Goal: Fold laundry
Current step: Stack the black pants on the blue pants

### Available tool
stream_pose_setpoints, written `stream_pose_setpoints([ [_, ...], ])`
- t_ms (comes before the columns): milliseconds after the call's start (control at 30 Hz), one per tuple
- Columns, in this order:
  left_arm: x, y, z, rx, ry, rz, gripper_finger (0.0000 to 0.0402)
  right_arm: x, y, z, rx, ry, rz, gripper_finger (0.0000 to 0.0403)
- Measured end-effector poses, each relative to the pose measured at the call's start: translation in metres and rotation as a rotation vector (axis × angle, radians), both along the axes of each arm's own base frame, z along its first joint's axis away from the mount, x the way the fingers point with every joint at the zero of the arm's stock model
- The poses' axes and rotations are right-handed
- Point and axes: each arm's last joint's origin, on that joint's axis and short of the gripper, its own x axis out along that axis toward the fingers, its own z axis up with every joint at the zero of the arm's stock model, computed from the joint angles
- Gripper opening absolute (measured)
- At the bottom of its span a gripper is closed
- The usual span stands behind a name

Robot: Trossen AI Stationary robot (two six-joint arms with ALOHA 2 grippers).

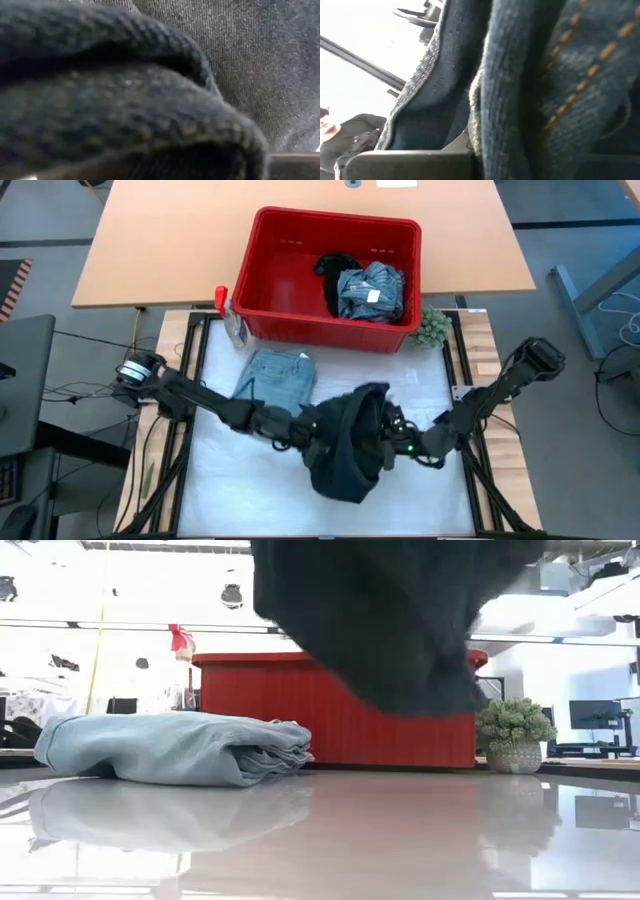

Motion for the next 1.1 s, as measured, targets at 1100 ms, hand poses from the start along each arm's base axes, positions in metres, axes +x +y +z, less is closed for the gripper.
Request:
stream_pose_setpoints([
  [1100, -0.135, 0.089, 0.002, 0.412, 0.909, 0.459, 0.0005, 0.179, -0.160, -0.076, -0.261, 0.355, 0.079, 0.0074],
])
